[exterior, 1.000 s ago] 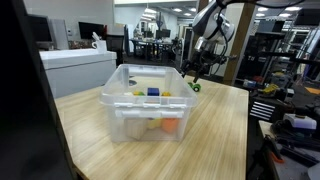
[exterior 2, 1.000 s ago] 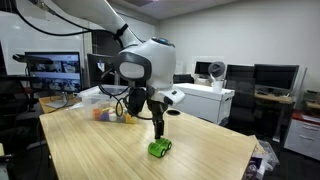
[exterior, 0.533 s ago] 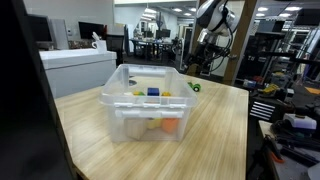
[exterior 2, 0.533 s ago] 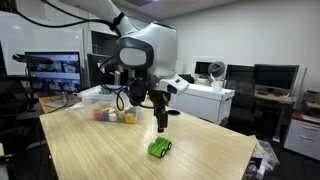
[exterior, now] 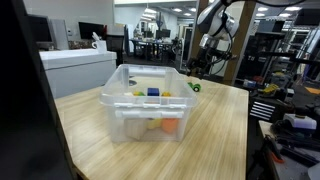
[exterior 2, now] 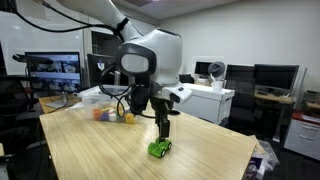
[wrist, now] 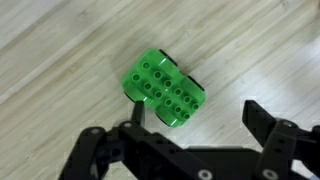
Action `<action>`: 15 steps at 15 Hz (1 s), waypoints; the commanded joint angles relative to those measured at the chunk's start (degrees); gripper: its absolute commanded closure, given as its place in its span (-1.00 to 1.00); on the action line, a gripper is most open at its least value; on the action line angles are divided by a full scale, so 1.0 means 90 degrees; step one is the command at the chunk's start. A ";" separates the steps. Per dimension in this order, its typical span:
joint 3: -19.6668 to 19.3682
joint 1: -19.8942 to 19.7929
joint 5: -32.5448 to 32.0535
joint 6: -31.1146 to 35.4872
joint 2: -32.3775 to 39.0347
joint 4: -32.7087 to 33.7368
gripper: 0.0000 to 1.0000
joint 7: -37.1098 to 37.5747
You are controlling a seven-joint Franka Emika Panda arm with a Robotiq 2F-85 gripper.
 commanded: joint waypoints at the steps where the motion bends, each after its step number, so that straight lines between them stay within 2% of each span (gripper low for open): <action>1: -0.0007 -0.0097 -0.0130 -0.0077 0.0208 0.0135 -1.00 -0.0527; 8: 0.0190 -0.0179 -0.0258 -0.0279 0.0481 0.0582 -1.00 -0.1667; 11: 0.0162 -0.0150 -0.0793 -0.0284 0.0693 0.0908 -1.00 -0.1873; 15: 0.0248 -0.0209 -0.1300 -0.0254 0.0805 0.0960 -1.00 -0.2375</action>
